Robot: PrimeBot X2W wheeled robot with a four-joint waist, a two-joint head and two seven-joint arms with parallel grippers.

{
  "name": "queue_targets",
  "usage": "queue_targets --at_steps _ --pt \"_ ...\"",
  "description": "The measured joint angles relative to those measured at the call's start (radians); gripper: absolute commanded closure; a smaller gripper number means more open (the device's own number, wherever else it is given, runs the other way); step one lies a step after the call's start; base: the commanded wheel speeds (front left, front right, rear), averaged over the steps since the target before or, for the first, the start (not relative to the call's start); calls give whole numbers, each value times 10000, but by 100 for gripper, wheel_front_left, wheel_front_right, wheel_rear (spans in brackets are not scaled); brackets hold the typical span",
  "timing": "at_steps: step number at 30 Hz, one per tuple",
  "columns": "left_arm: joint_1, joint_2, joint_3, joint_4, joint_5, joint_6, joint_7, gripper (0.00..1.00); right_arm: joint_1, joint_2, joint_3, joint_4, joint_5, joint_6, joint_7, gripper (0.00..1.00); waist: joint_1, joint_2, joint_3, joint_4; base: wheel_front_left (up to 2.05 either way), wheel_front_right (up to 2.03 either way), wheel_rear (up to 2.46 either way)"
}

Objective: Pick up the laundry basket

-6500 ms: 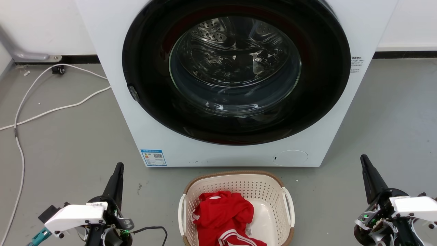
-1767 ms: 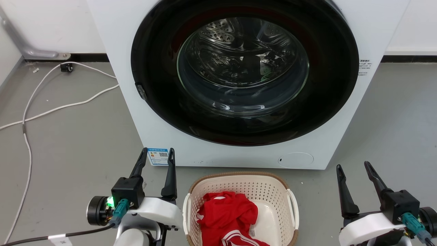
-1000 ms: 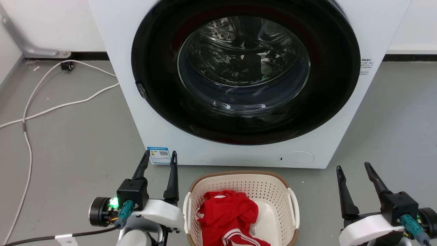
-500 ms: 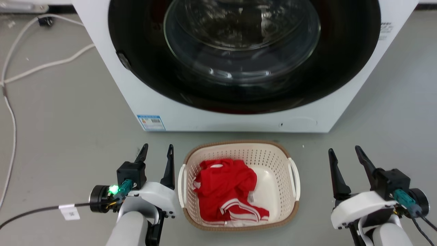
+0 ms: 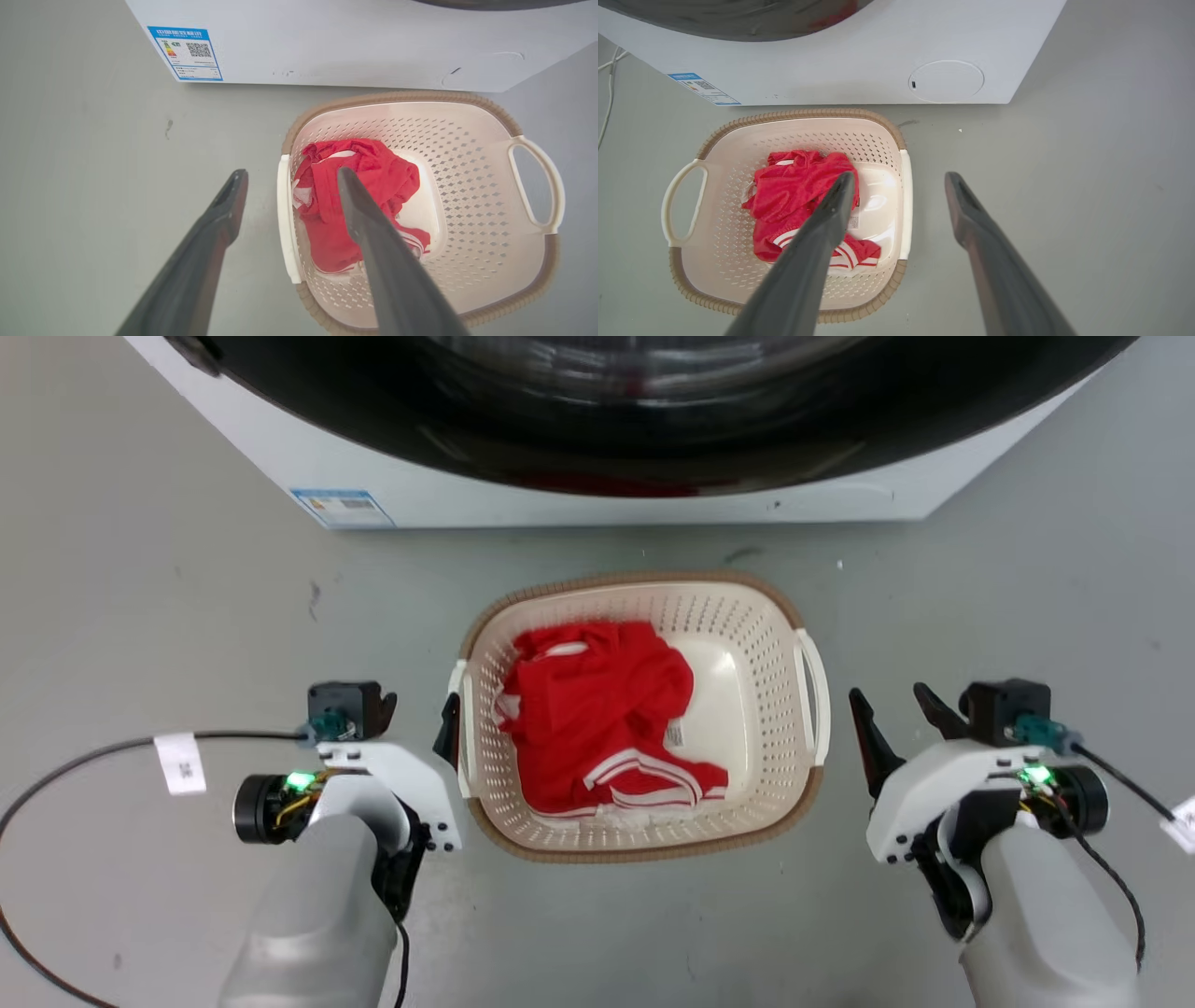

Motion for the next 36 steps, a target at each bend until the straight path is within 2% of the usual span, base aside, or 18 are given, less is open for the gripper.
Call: queue_targets --at_steps 5,14,27,34,35,36 --pt "-995 180 -2 1118 -364 -251 800 0 -1144 -50 336 1218 577 2 629 0 0 0 932 -178 0 0 0" --pt "-2575 564 -207 2362 -1020 -393 2412 0 -3181 -130 1411 3035 1824 0 1900 0 0 0 2255 -514 0 0 0" --pt "-4071 1204 -723 2686 -2230 -405 4299 0 -5468 -165 3325 4621 3417 0 3302 0 0 0 3639 -908 0 0 0" --pt "-4537 1396 -1055 2660 -2564 -405 4648 0 -6146 -211 4034 5218 3992 0 3427 0 0 0 4110 -955 0 0 0" --pt "-4585 1402 -1101 2661 -2581 -405 4656 6 -6200 -215 4138 5285 4048 0 3448 0 -1 1 4156 -947 0 0 0" --pt "-4622 1409 -1143 2660 -2629 -405 4679 60 -6234 -215 4209 5333 4134 0 3407 10 0 1 4194 -937 0 0 0"
